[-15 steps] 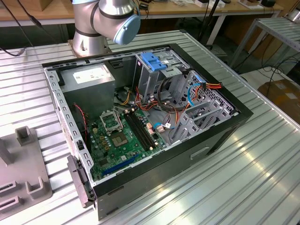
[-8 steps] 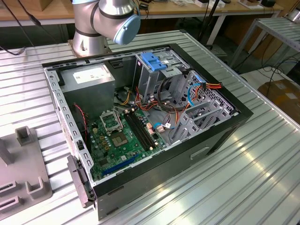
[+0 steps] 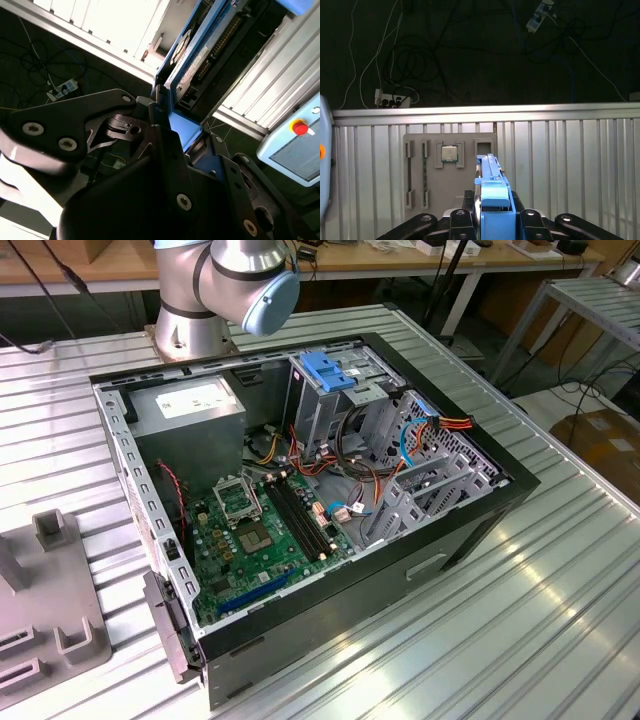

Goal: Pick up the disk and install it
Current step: 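Pick up the disk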

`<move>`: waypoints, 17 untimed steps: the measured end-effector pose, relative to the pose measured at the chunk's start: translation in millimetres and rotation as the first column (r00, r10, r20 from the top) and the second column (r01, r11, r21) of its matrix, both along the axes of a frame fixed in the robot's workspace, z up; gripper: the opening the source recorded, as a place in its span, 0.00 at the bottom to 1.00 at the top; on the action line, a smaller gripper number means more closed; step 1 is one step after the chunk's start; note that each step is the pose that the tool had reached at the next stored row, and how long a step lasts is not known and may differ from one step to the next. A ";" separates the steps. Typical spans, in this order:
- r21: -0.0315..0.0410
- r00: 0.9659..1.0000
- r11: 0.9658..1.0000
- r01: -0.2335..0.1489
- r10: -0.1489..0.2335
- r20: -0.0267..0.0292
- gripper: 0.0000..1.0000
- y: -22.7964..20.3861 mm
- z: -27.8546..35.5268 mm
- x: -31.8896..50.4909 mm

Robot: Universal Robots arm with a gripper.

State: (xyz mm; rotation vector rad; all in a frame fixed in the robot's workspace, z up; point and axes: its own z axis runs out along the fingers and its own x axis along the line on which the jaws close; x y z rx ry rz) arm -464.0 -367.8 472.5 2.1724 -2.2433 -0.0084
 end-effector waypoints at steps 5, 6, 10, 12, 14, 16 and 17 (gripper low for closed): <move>0.000 1.000 1.000 0.000 0.000 0.000 0.37 0.0 6.1 0.0; 0.000 1.000 1.000 0.000 0.000 0.000 0.37 0.0 7.3 0.0; 0.000 1.000 1.000 0.000 0.000 0.000 0.37 0.0 12.8 0.0; 0.000 1.000 1.000 0.000 0.000 0.000 0.37 0.0 15.7 0.0; 0.000 1.000 1.000 0.000 0.000 0.000 0.37 0.0 16.1 0.0; 0.000 1.000 1.000 0.000 0.000 0.000 0.37 0.0 16.1 0.0; 0.000 1.000 1.000 0.000 0.000 0.000 0.37 0.0 16.1 0.1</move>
